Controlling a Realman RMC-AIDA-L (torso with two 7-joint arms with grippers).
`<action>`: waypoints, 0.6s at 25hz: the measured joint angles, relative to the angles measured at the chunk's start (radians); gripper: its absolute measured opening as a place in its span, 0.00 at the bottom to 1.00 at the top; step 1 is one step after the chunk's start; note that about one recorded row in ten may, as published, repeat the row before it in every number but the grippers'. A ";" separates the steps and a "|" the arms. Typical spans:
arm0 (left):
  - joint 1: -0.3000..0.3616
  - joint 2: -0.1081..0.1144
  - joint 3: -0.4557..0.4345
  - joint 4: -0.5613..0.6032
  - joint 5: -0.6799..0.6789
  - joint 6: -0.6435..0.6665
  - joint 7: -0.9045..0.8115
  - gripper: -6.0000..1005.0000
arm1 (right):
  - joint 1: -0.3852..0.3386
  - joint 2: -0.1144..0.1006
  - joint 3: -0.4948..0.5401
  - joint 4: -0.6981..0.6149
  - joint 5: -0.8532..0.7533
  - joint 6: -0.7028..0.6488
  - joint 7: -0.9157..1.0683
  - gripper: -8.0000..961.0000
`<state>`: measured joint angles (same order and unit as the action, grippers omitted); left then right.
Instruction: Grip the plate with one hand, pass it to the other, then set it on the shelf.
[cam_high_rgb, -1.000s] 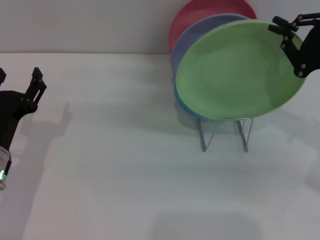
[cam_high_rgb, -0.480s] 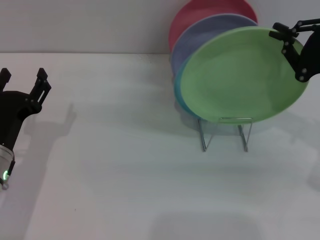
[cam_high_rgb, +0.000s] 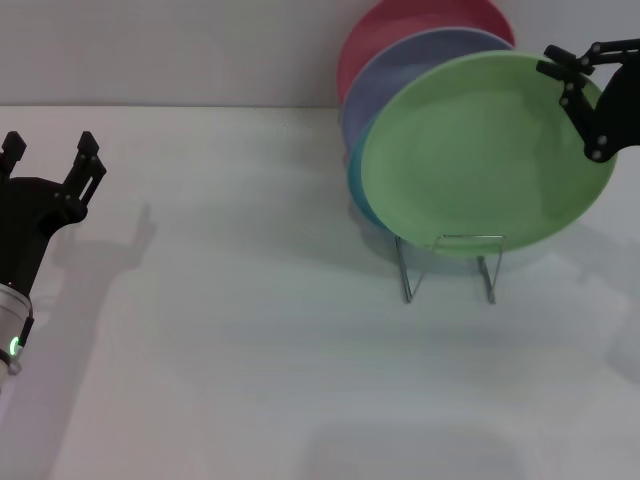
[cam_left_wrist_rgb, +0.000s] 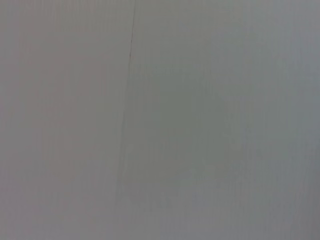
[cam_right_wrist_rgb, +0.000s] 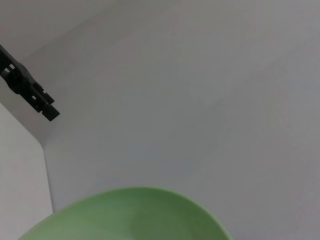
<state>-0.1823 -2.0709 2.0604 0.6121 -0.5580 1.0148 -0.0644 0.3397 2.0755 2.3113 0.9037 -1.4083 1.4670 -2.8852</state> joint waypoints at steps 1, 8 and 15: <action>-0.001 0.000 0.000 -0.001 0.000 0.000 0.000 0.84 | 0.000 0.000 0.000 0.000 0.000 0.000 0.000 0.03; -0.003 0.000 0.001 -0.002 0.001 -0.002 0.000 0.84 | 0.006 0.001 -0.004 -0.013 -0.043 -0.001 0.000 0.04; -0.003 0.001 0.001 -0.001 0.003 -0.003 0.000 0.84 | 0.010 0.001 -0.015 -0.031 -0.064 -0.013 -0.001 0.07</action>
<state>-0.1857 -2.0697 2.0615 0.6109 -0.5550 1.0123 -0.0644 0.3501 2.0763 2.2964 0.8727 -1.4723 1.4536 -2.8864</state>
